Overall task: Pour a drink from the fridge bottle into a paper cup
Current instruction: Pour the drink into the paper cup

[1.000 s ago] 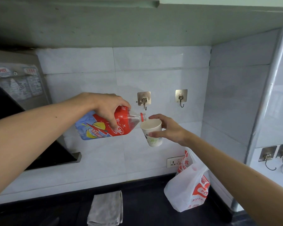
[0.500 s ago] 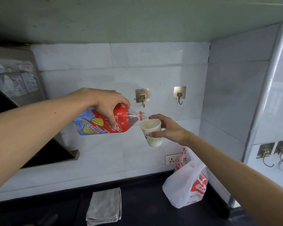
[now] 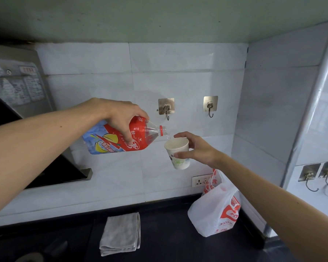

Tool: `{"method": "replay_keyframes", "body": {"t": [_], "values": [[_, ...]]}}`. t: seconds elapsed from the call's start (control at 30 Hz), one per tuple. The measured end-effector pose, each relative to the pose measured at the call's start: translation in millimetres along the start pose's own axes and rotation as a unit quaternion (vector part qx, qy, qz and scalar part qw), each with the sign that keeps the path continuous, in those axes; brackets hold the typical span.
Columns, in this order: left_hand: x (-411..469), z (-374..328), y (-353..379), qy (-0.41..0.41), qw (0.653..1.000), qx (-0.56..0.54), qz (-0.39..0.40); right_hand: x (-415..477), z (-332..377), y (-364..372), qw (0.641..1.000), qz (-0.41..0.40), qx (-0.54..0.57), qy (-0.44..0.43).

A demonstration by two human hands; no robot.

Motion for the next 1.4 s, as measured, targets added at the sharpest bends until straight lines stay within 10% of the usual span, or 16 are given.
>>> {"method": "replay_keyframes", "body": {"t": [0.3, 0.93, 1.4], "values": [[-7, 8, 35, -0.018, 0.987, -0.143, -0.067, 6, 17, -24, 0.98, -0.079, 0.184, 0.006], [-30, -16, 226, -0.016, 0.975, -0.221, -0.013, -7, -14, -16, 0.991, -0.081, 0.104, 0.038], [-104, -39, 331, -0.126, 0.845, -0.489, -0.176, -62, -128, 62, 0.993, -0.026, 0.068, 0.096]]}}
Point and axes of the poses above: each hand's wrist, its own x-axis towards the middle knuckle, its own y-axis out of the palm, z = x × y, the point moved 7 cm from there along x, towards the middle knuckle, and after that the axes turned 5 degrees about y, right-handed, at the moved point
